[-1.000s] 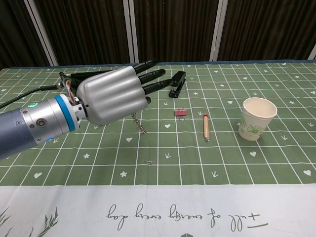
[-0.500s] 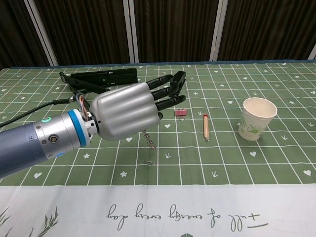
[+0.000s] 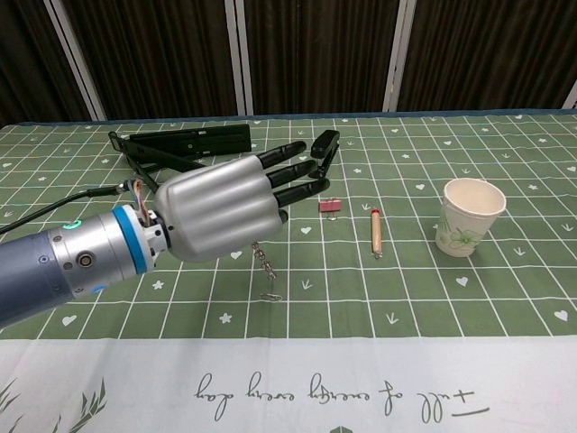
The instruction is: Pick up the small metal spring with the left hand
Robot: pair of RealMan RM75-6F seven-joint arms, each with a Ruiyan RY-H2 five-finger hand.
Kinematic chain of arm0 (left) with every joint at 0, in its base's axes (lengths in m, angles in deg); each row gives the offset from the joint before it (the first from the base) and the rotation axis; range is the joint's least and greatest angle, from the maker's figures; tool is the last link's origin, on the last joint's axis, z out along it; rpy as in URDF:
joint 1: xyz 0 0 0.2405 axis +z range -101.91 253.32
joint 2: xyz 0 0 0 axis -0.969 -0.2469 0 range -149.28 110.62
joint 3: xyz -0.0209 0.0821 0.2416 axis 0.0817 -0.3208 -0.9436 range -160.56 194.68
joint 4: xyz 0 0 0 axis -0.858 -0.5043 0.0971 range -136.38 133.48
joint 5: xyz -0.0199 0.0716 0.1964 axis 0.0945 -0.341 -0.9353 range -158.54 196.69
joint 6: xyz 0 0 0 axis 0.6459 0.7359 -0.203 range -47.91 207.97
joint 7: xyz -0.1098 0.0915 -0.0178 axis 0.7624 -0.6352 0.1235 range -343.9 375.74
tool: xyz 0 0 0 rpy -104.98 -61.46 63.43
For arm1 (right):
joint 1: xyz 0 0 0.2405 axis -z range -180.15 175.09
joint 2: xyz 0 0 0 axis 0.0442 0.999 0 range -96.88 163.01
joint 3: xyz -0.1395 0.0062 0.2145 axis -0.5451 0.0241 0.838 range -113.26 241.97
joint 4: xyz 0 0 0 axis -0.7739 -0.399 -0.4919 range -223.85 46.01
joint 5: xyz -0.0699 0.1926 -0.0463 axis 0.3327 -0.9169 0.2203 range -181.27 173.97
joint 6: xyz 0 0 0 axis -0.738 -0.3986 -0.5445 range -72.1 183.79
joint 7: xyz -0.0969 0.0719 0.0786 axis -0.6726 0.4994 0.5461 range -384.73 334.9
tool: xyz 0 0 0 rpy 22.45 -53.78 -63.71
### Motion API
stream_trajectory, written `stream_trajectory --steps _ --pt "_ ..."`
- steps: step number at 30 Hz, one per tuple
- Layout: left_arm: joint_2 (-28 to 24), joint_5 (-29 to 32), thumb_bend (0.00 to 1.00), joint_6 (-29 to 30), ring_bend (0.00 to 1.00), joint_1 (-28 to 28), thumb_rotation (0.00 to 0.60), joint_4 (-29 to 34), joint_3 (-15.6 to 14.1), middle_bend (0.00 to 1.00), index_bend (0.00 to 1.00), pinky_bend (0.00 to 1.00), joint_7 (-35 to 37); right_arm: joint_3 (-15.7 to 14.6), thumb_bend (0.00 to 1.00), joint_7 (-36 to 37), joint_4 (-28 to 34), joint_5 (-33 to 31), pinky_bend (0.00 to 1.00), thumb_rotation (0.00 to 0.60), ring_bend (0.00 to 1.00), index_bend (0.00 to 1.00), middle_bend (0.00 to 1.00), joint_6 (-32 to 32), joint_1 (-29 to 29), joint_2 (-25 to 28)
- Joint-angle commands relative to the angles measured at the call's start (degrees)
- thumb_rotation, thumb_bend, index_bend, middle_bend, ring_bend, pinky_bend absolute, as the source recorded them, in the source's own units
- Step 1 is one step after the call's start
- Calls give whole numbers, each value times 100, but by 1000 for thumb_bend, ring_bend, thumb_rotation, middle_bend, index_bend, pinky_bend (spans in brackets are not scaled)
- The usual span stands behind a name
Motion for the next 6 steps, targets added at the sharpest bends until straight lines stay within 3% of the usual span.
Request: stream_trajectory --steps 1,6 --pt "-7 -13 442 -29 0 18 600 6 -3 0 572 0 -10 1 64 -9 5 0 86 600 0 137 0 -1 -1 -1" --pt "7 -42 443 -71 0 59 600 15 -11 0 572 0 -15 5 64 0 4 -9 86 600 0 137 0 -4 3 0"
